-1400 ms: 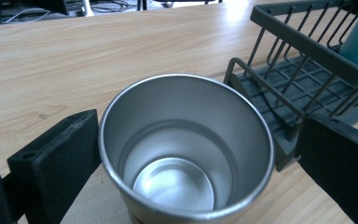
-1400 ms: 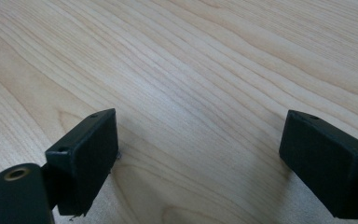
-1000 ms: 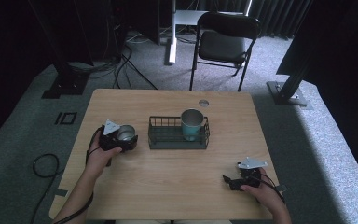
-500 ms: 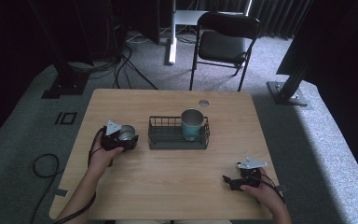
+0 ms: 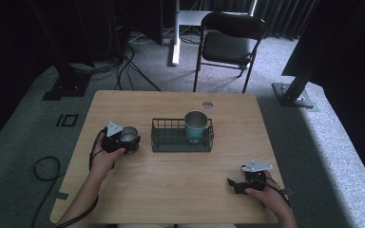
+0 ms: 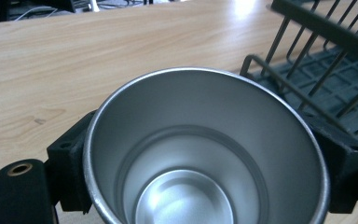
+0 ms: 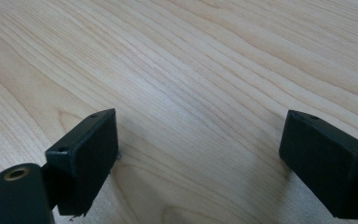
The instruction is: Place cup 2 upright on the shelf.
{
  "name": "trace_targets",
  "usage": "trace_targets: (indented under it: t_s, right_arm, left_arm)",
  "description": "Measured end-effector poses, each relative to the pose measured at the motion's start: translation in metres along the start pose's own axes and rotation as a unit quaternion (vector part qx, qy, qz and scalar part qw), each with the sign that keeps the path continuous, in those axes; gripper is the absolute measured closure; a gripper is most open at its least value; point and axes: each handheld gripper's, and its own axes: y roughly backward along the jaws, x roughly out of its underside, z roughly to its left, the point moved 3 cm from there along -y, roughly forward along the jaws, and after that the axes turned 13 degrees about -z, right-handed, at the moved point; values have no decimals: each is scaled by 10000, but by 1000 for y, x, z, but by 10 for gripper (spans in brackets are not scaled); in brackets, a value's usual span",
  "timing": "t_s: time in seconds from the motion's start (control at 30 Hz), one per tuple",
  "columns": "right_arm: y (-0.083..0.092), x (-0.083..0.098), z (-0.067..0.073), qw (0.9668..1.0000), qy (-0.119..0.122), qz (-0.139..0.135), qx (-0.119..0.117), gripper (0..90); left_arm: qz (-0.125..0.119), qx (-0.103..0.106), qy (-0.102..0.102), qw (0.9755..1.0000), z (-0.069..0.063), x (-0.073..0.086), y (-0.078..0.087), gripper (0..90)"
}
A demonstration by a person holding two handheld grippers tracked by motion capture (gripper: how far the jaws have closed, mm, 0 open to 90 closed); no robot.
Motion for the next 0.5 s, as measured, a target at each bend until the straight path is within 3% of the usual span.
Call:
trace_targets:
  t_s: [0.5]
  right_arm:
    - [0, 0, 0, 10000, 1, 2, 0, 112]
  left_arm:
    - [-239, 158, -117, 9995, -7, -39, 13, 144]
